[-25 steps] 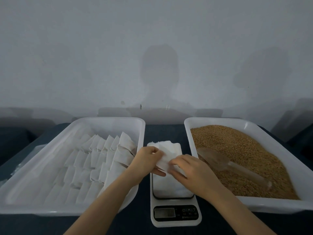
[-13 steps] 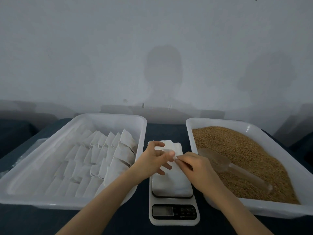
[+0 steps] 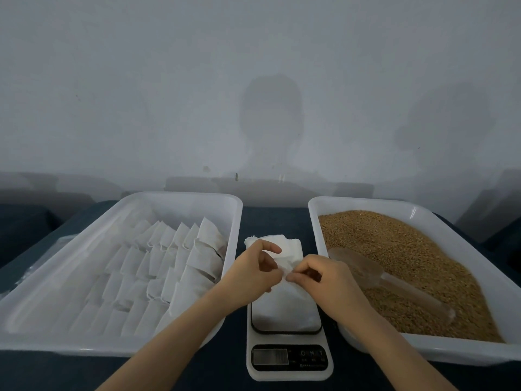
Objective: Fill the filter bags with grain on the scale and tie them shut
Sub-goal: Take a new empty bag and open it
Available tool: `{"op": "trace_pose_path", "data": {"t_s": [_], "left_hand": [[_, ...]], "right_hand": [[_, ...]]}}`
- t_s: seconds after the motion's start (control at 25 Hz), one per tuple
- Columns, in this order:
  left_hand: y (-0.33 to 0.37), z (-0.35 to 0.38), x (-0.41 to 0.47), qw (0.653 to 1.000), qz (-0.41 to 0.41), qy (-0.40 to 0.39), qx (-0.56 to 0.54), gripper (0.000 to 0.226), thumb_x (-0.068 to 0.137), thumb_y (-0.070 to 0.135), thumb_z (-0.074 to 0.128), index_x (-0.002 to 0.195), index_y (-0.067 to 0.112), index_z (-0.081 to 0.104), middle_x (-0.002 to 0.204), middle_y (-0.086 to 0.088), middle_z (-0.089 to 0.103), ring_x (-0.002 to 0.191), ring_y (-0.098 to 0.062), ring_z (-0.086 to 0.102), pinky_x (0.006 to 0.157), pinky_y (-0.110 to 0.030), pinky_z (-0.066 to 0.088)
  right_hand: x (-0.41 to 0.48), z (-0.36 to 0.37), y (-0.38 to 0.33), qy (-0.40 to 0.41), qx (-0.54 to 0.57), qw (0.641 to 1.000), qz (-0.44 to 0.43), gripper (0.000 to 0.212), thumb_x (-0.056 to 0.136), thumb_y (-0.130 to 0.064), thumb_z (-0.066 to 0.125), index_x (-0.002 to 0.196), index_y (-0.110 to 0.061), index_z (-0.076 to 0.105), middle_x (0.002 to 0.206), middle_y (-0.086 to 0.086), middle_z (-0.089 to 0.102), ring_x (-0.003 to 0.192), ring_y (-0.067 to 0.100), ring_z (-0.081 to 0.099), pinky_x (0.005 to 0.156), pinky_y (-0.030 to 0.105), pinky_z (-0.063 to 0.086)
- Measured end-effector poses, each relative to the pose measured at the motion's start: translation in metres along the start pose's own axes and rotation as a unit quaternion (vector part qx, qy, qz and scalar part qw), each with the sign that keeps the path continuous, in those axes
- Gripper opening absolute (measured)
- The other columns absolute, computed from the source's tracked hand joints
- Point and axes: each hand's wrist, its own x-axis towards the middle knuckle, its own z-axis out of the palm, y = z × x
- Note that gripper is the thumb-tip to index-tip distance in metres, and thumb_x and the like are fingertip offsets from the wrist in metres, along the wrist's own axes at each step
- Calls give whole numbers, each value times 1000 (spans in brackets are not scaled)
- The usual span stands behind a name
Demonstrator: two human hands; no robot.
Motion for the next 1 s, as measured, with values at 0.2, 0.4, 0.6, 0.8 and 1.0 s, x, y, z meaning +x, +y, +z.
{"op": "trace_pose_path", "data": {"t_s": [0.2,0.4,0.6,0.8,1.0], "left_hand": [[-2,-1,-1,999,36,32,9,38,81,9,65,103,36,49,68,12,62,66,-1,59,65,-15,50],[-1,1,-7,992,110,17,51,45,80,6,69,105,37,47,69,18,62,67,3,58,68,-10,44],[4,2,-11,989,134,-18,56,50,81,6,70,112,37,46,78,13,65,72,2,58,70,-10,46],[-3,-5,-5,986,134,83,52,61,80,8,68,121,44,40,117,23,43,105,0,47,79,-14,46],[-12,-11,11,991,-8,110,-73,45,97,18,54,137,24,34,122,7,54,109,-8,55,76,-13,48]], "right_hand": [[-2,-1,1,15,-41,999,-26,14,86,-7,64,82,-21,62,76,-10,61,67,9,58,60,26,50],[-3,3,-2,-10,-143,985,-96,17,83,0,62,92,-10,72,92,0,62,70,9,56,59,14,42],[-3,3,0,20,-129,987,-93,7,76,2,69,74,-4,67,78,0,59,63,5,48,58,10,35],[0,-3,-2,67,2,998,4,18,70,-4,78,65,-20,69,69,-7,61,62,3,55,60,12,39],[-2,-12,-2,63,84,991,82,33,82,-8,67,70,-39,63,72,-23,65,71,-6,60,62,5,41]]}}
